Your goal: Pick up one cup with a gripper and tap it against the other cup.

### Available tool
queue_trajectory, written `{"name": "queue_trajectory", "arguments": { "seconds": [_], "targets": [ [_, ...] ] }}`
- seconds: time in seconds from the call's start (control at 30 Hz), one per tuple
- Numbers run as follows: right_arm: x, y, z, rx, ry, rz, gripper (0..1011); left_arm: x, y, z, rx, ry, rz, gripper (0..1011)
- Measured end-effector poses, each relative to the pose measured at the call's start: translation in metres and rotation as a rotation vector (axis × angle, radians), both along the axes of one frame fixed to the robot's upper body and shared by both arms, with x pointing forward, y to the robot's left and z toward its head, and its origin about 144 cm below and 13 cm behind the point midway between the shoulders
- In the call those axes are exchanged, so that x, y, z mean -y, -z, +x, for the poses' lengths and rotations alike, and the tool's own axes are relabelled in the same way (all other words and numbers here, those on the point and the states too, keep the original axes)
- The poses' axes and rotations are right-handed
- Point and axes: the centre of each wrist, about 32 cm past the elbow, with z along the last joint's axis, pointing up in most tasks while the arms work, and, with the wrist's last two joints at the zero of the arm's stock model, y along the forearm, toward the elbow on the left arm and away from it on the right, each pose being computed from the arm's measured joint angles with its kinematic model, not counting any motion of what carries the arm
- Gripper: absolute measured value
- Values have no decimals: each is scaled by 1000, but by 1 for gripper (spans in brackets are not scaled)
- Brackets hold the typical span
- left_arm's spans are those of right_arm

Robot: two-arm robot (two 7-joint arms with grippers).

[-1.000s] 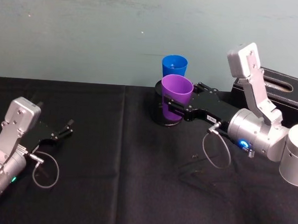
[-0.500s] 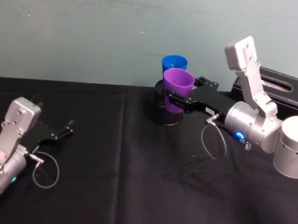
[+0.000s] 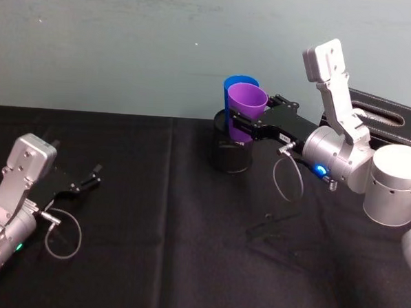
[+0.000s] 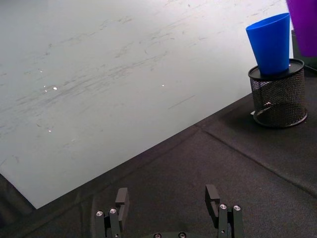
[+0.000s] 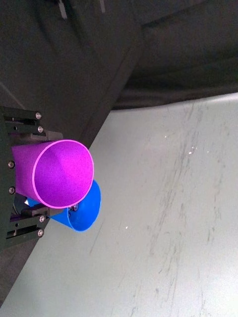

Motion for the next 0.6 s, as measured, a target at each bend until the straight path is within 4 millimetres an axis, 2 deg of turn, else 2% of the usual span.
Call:
{"name": "queue_trajectory", "arguments": {
  "seconds": [0.6],
  "targets": [
    [-11,6,23,24,1,5,736,0,0,0,0,0,0,1011]
  ]
}}
